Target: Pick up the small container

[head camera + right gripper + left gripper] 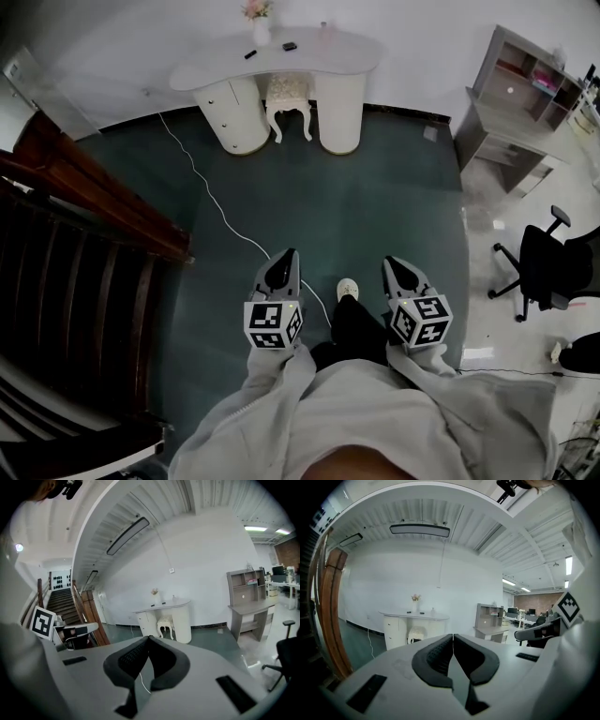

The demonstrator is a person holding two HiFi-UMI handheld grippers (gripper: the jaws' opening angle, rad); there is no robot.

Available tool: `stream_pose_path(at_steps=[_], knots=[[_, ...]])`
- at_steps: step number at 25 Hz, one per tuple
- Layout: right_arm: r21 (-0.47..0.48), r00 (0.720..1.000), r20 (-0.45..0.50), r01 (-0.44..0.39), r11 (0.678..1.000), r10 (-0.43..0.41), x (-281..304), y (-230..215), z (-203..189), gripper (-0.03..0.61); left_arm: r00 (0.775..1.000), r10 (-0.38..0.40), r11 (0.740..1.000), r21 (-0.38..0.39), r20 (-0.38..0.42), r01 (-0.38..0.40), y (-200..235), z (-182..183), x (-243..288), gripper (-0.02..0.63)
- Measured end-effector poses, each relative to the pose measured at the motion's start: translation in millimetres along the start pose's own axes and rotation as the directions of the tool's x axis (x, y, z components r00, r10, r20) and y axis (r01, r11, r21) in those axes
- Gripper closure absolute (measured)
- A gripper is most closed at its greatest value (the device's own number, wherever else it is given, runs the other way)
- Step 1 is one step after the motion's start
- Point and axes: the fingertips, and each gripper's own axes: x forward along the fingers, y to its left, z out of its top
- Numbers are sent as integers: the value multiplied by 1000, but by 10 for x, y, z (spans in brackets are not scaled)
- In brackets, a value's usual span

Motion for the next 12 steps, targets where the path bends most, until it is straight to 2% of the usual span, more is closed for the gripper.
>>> stream_pose_path(at_steps=[12], knots=[[-18,1000,-10,8,1000,-9,805,-506,449,529,999,-39,999,-8,-10,38,355,236,1066,597]])
